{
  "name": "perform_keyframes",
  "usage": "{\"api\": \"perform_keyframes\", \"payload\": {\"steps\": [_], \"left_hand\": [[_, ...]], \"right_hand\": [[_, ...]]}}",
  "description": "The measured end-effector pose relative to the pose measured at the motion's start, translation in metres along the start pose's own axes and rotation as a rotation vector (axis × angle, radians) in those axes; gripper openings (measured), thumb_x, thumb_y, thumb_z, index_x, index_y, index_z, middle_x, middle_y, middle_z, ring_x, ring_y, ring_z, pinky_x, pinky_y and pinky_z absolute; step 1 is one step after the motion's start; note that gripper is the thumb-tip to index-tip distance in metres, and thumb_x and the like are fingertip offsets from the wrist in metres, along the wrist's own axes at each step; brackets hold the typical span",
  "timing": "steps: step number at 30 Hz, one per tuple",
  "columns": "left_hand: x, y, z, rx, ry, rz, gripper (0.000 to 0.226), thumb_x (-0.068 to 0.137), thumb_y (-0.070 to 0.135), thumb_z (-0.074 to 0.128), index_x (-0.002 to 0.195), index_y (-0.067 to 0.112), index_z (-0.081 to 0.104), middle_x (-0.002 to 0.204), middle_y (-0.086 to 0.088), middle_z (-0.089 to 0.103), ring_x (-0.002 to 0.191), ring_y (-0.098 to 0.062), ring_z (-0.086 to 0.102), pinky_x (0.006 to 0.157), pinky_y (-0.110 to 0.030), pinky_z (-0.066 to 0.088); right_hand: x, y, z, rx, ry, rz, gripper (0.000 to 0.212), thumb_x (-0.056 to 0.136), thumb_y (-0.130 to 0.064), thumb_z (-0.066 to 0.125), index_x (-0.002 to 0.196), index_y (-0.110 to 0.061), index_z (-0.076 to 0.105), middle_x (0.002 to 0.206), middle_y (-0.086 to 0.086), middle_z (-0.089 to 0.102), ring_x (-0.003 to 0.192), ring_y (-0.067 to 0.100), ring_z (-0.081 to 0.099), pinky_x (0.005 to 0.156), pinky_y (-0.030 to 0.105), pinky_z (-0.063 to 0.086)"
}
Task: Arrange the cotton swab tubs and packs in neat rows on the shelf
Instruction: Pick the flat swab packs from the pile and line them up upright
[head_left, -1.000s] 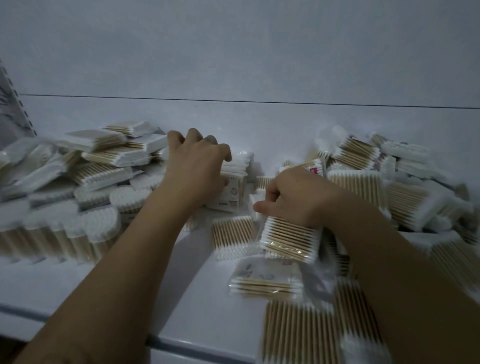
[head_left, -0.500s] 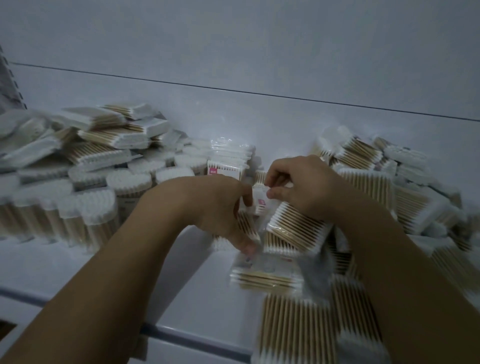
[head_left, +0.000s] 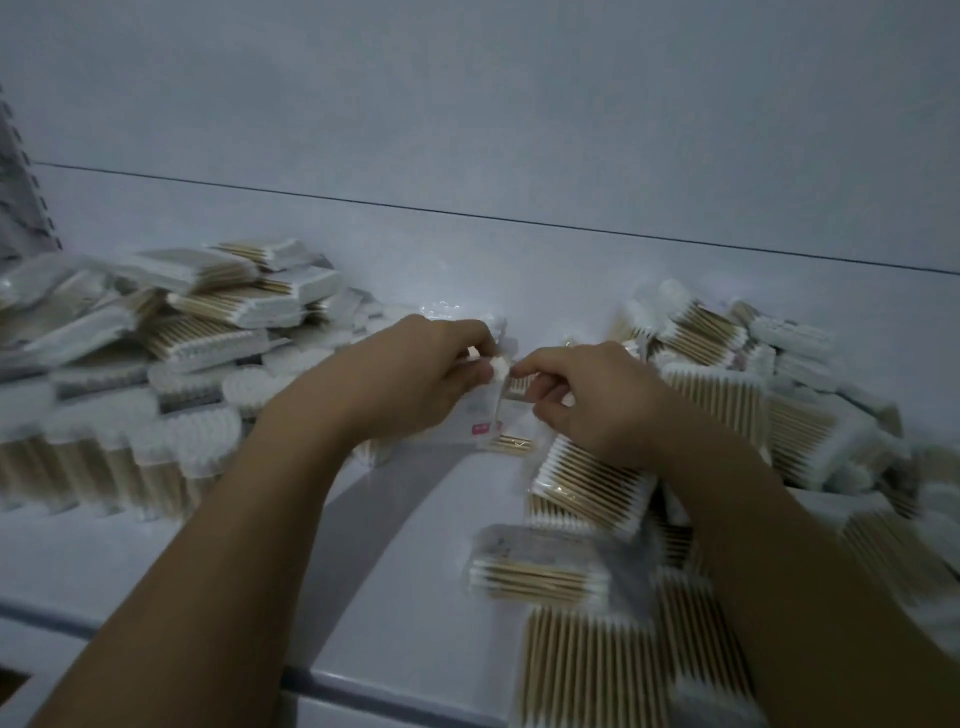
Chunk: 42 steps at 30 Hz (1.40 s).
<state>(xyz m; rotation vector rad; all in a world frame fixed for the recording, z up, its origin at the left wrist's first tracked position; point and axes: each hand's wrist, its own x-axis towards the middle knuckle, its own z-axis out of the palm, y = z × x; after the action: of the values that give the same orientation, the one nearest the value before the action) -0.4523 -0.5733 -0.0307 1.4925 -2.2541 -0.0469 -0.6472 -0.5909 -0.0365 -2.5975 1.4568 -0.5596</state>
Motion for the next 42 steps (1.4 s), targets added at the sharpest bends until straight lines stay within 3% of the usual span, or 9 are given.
{"api": "perform_keyframes", "payload": {"steps": [9, 14, 17, 23, 27, 29, 32, 37, 42], "left_hand": [[0.009, -0.005, 0.001, -0.227, 0.327, 0.138, 0.018, 0.098, 0.021, 0.055, 0.111, 0.024, 0.067, 0.093, 0.010, 0.068, 0.083, -0.005, 0.062, 0.071, -0.011, 0.047], [0.008, -0.003, 0.001, -0.532, 0.480, 0.141, 0.021, 0.099, 0.021, 0.047, 0.116, 0.028, 0.057, 0.090, 0.007, 0.065, 0.082, -0.009, 0.065, 0.069, -0.025, 0.055], [0.007, -0.005, 0.002, -0.448, 0.448, 0.125, 0.025, 0.102, 0.016, 0.044, 0.124, 0.026, 0.053, 0.092, 0.004, 0.063, 0.087, -0.003, 0.063, 0.068, -0.019, 0.053], [0.006, -0.013, -0.008, -0.251, 0.383, 0.114, 0.038, 0.092, 0.018, 0.061, 0.128, 0.028, 0.052, 0.137, 0.012, 0.045, 0.109, 0.008, 0.043, 0.088, -0.005, 0.035], [0.004, -0.005, -0.007, -0.212, 0.297, 0.173, 0.061, 0.088, 0.030, 0.066, 0.142, 0.038, 0.039, 0.132, 0.018, 0.048, 0.112, 0.008, 0.046, 0.088, -0.006, 0.035], [0.006, 0.000, -0.003, -0.106, 0.251, 0.171, 0.064, 0.084, 0.038, 0.071, 0.141, 0.037, 0.042, 0.127, 0.011, 0.056, 0.114, -0.006, 0.049, 0.091, -0.021, 0.038], [0.008, 0.000, -0.001, -0.110, 0.214, 0.140, 0.056, 0.079, 0.031, 0.078, 0.131, 0.031, 0.055, 0.110, 0.007, 0.065, 0.103, -0.011, 0.058, 0.082, -0.016, 0.039], [0.009, -0.008, 0.001, 0.004, 0.182, 0.047, 0.046, 0.085, 0.015, 0.072, 0.126, 0.028, 0.059, 0.107, 0.004, 0.064, 0.098, -0.015, 0.058, 0.076, -0.019, 0.035], [0.008, -0.018, 0.000, 0.115, 0.189, -0.027, 0.020, 0.088, 0.021, 0.066, 0.106, 0.030, 0.065, 0.110, 0.010, 0.066, 0.110, -0.014, 0.053, 0.096, -0.030, 0.027]], "right_hand": [[0.000, -0.007, 0.001, 0.139, 0.061, 0.001, 0.027, 0.081, -0.044, 0.073, 0.104, -0.036, 0.061, 0.089, -0.016, 0.065, 0.084, 0.004, 0.063, 0.079, 0.026, 0.052], [0.003, -0.010, 0.001, 0.328, 0.254, 0.059, 0.023, 0.083, -0.032, 0.075, 0.097, -0.032, 0.058, 0.085, -0.018, 0.066, 0.075, -0.004, 0.062, 0.063, 0.010, 0.046], [0.007, -0.007, 0.004, 0.617, 0.431, 0.143, 0.030, 0.080, -0.018, 0.079, 0.098, -0.028, 0.057, 0.080, -0.010, 0.068, 0.066, -0.001, 0.063, 0.063, 0.019, 0.052], [0.010, -0.002, -0.002, 0.735, 0.630, 0.096, 0.027, 0.078, -0.007, 0.078, 0.096, -0.018, 0.061, 0.081, -0.008, 0.062, 0.070, 0.001, 0.057, 0.065, 0.015, 0.052], [0.007, -0.008, 0.004, 0.524, 0.516, 0.019, 0.022, 0.077, -0.010, 0.079, 0.091, -0.023, 0.068, 0.078, -0.012, 0.063, 0.070, 0.001, 0.056, 0.067, 0.011, 0.049], [0.008, -0.013, 0.007, 0.433, 0.460, -0.033, 0.022, 0.075, -0.010, 0.079, 0.088, -0.025, 0.070, 0.074, -0.015, 0.062, 0.071, 0.000, 0.057, 0.067, 0.009, 0.046], [0.009, -0.018, 0.010, 0.424, 0.397, -0.043, 0.024, 0.074, -0.011, 0.081, 0.093, -0.023, 0.071, 0.076, -0.015, 0.064, 0.073, 0.001, 0.060, 0.070, 0.010, 0.048], [0.004, -0.016, 0.010, 0.204, 0.128, 0.080, 0.068, 0.078, -0.034, 0.079, 0.135, -0.030, 0.042, 0.113, -0.012, 0.060, 0.103, 0.010, 0.060, 0.089, 0.028, 0.048], [0.002, -0.018, 0.010, -0.255, -0.338, 0.137, 0.051, 0.094, -0.053, 0.051, 0.142, -0.035, 0.048, 0.144, -0.004, 0.050, 0.130, 0.019, 0.046, 0.106, 0.032, 0.035]]}}
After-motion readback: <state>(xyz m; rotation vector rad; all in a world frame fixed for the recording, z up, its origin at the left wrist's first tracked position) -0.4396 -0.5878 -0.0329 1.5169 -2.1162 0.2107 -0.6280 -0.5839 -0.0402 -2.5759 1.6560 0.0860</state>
